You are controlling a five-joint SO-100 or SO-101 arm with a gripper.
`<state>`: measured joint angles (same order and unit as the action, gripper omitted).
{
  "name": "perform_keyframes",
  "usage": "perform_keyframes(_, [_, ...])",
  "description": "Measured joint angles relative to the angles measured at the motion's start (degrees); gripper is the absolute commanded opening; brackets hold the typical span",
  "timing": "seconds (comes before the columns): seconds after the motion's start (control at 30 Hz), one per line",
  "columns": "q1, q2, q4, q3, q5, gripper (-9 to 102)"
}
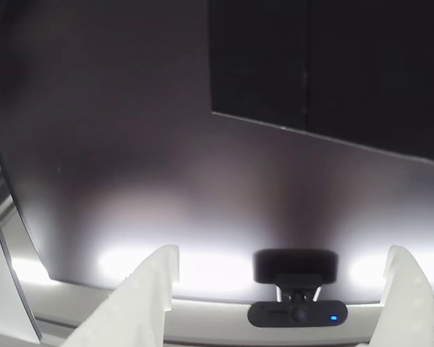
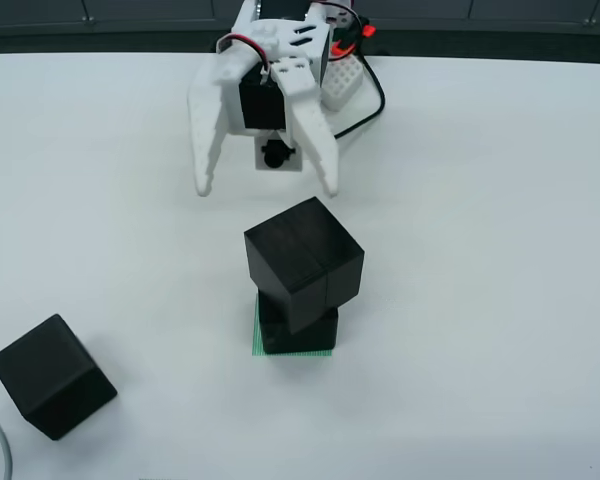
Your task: Stack 3 Blocks on the chosen place.
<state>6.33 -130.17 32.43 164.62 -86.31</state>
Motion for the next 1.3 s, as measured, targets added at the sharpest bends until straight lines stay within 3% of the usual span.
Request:
perform_keyframes(0.27, [3.3, -6.2, -51.1, -25.0, 6.2, 34])
perform_keyframes(0.43, [6.9, -6.8, -74.4, -35.6, 6.9, 34])
perform_keyframes(0.57, [9.7, -6.8, -87.5, -41.2, 6.9, 34])
perform_keyframes(0.8, [14.8, -5.1, -101.5, -46.8, 8.1, 34])
perform_keyframes(1.3, [19.3, -0.9, -107.3, -50.0, 8.6, 34])
